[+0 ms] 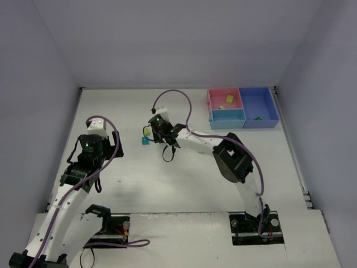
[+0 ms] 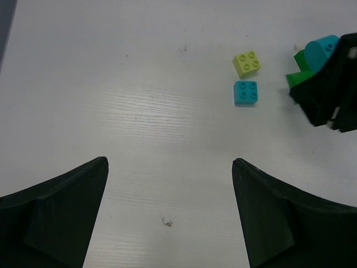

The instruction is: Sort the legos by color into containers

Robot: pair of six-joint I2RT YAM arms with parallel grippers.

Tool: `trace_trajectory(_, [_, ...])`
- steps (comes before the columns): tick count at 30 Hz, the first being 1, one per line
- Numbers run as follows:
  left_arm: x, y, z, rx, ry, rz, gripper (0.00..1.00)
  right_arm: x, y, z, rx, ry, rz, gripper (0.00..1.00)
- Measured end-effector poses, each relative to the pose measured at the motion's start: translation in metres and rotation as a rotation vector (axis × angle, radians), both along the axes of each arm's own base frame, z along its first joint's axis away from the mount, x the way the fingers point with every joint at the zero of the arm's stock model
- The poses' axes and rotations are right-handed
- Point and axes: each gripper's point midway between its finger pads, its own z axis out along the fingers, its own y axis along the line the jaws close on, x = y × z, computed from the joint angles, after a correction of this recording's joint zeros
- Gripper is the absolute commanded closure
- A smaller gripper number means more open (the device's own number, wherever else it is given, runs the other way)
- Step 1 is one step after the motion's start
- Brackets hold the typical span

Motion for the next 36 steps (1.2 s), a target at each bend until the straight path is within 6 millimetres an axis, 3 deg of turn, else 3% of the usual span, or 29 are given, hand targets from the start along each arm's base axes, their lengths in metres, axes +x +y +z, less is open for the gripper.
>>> trace_trajectory(2, [0.0, 0.0, 0.0, 0.0, -0.001, 0.001, 0.15, 0.007, -0.017, 0.028, 0.011, -0.031, -0.012, 1.0])
trace_trajectory(5, [0.0, 0.0, 0.001, -0.001, -0.004, -0.002, 0.15, 0.036, -0.066, 0.097, 0.069, -0.122, -0.086, 1.0])
trace_trajectory(7, [-0.001, -0.001, 0.001, -0.001, -0.005, -0.004, 0.15, 0.068, -0.125, 0.15, 0.122, -0.212, -0.197, 1.0])
trace_trajectory(10, [-0.001, -0.001, 0.001, -0.001, -0.006, -0.004, 0.15, 0.115, -0.255, 0.211, 0.17, -0.344, -0.437, 0.98])
trace_trajectory(12, [-0.001, -0.001, 0.001, -0.001, -0.006, -0.004, 0.15, 0.13, -0.341, 0.221, 0.154, -0.38, -0.592, 0.97])
trace_trajectory(14, [-0.001, -0.001, 0.001, -0.001, -0.005, -0.004, 0.15, 0.135, -0.411, 0.211, 0.117, -0.371, -0.711, 0.94])
trace_trajectory(17, [-0.001, -0.001, 0.001, 0.0, -0.004, -0.004, 0.15, 0.138, -0.466, 0.174, 0.081, -0.294, -0.781, 0.89])
trace_trajectory(18, [0.0, -0.001, 0.001, 0.0, -0.004, -0.004, 0.15, 0.14, -0.473, 0.158, 0.074, -0.26, -0.783, 0.87])
trace_trajectory(20, [0.0, -0.001, 0.001, 0.0, -0.002, -0.004, 0.15, 0.143, -0.483, 0.127, 0.064, -0.191, -0.777, 0.71])
trace_trajectory(21, [0.0, -0.001, 0.0, 0.0, -0.001, -0.004, 0.15, 0.144, -0.485, 0.11, 0.057, -0.151, -0.769, 0.54])
trace_trajectory(24, [0.0, -0.001, 0.0, 0.001, 0.0, -0.005, 0.15, 0.142, -0.486, 0.071, 0.032, -0.06, -0.743, 0.33])
trace_trajectory(26, [0.0, -0.002, 0.0, 0.001, 0.002, -0.005, 0.15, 0.141, -0.484, 0.06, 0.02, -0.031, -0.722, 0.3])
trace_trajectory(29, [0.0, -0.002, -0.001, 0.002, 0.004, -0.005, 0.15, 0.142, -0.476, 0.064, 0.012, -0.037, -0.687, 0.28])
trace_trajectory(32, [0.0, -0.001, -0.001, 0.002, 0.004, -0.005, 0.15, 0.144, -0.45, 0.086, -0.003, -0.083, -0.627, 0.29])
trace_trajectory(34, [0.0, -0.001, -0.001, 0.002, 0.005, -0.005, 0.15, 0.141, -0.411, 0.108, 0.008, -0.13, -0.562, 0.3])
trace_trajectory(36, [0.0, -0.001, -0.002, 0.004, 0.006, -0.003, 0.15, 0.13, -0.357, 0.133, 0.047, -0.177, -0.477, 0.3])
